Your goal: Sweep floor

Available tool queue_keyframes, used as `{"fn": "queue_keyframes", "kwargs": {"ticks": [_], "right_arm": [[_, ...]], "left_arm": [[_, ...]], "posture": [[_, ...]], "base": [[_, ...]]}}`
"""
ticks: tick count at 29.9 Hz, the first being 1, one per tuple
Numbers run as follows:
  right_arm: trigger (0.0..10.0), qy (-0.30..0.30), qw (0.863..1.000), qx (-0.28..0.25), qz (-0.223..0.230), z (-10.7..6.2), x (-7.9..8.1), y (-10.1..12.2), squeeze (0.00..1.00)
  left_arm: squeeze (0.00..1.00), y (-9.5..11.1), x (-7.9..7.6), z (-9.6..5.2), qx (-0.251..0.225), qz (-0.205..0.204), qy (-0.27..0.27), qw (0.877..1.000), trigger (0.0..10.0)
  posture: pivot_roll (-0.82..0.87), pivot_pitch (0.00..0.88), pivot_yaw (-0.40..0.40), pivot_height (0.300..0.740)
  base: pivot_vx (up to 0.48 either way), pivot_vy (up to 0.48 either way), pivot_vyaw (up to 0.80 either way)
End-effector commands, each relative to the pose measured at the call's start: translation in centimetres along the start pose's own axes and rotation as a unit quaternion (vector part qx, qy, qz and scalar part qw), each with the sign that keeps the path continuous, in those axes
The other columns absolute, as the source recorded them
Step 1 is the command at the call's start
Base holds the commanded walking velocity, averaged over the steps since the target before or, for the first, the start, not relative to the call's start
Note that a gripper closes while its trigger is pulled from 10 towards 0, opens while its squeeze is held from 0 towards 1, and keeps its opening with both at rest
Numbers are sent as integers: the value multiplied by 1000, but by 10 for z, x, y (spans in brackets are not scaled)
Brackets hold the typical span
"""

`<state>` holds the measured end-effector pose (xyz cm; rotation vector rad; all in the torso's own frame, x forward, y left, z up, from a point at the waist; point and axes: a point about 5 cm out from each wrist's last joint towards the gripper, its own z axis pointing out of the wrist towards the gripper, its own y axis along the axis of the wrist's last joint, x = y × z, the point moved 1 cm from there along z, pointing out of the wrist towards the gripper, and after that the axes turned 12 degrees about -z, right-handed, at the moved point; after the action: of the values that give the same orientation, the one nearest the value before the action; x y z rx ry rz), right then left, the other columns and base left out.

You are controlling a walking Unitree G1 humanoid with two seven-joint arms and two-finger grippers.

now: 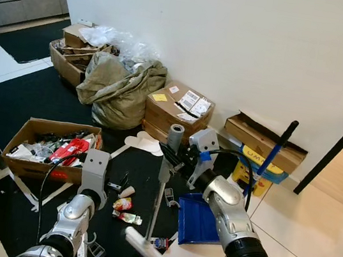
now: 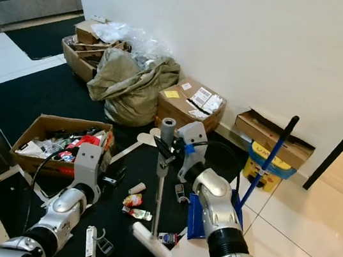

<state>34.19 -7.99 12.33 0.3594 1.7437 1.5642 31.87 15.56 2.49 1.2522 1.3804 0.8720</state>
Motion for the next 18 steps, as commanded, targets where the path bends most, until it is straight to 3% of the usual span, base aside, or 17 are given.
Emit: {"fn": "queue_keyframes", "kwargs": {"ticks": [1, 7, 18], "right_arm": [[10000, 9, 1000, 0, -7, 3, 4, 2, 0], [10000, 2, 1000, 14, -12, 3, 6, -2, 0], [10000, 0, 1000, 9, -11, 1, 4, -1, 0]], "left_arm": [[0, -8, 7, -4, 21, 8, 14, 1000, 10000], [0, -18, 19, -11, 44, 1, 55, 998, 10000], [0, -53, 42, -36, 125, 9, 120, 985, 10000]], "posture": [[-88, 0, 9, 740], [-84, 0, 6, 740], [-88, 0, 6, 740]], "base": [[0, 0, 0], [0, 0, 0], [0, 0, 800]]}}
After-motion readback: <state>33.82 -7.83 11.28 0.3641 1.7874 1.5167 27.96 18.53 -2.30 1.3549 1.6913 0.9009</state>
